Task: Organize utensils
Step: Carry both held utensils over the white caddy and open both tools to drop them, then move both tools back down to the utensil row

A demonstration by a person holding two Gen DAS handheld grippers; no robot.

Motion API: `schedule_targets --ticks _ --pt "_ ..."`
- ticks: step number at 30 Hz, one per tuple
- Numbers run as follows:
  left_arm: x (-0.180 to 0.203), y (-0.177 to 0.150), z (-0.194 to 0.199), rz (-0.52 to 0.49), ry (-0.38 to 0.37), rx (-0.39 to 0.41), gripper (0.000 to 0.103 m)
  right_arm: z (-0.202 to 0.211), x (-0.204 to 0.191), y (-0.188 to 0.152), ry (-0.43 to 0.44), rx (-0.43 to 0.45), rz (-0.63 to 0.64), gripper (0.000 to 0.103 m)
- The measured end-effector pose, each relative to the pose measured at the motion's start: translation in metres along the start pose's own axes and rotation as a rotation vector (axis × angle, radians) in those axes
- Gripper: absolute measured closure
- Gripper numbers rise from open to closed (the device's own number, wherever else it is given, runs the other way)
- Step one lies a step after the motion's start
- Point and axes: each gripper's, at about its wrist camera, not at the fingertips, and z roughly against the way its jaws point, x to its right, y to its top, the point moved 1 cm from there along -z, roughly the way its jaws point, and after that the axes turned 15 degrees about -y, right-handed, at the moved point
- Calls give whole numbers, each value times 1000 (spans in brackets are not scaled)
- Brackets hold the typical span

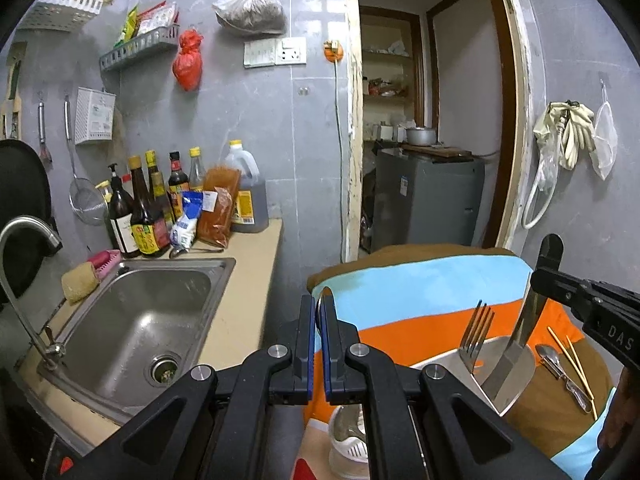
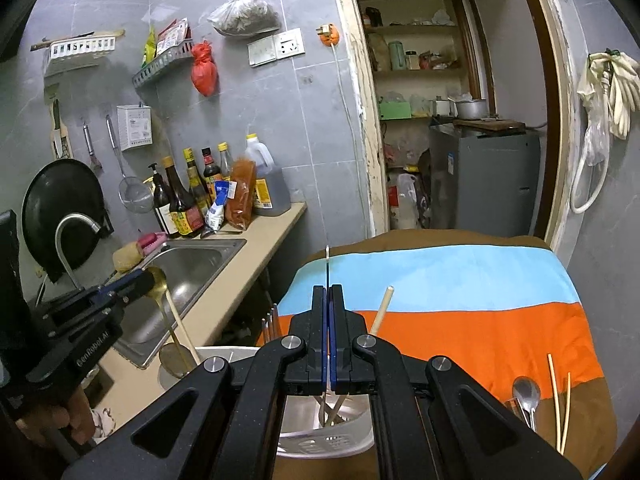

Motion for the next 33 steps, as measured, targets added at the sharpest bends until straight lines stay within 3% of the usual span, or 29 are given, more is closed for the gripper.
schedule_targets --ticks 11,15,18,22,26,29,33 --pt "5 -8 -15 7 -25 -52 99 -8 -1 -1 40 -44 15 102" --pt "0 -11 -20 47 -86 -93 98 -11 0 -5 55 -79 36 101" --pt "-6 -16 -18 114 -142 -101 97 -9 4 -5 67 -79 30 96" --pt "-10 -18 -18 178 -212 -113 97 -2 10 -4 74 -62 12 77" --pt "-15 -16 -15 223 -242 -97 95 10 21 1 72 -20 -20 74" --pt "-13 -12 -9 228 -255 -76 83 24 33 5 37 29 -46 59" --pt "-8 -5 2 249 -278 -16 58 41 54 12 -21 80 -83 41"
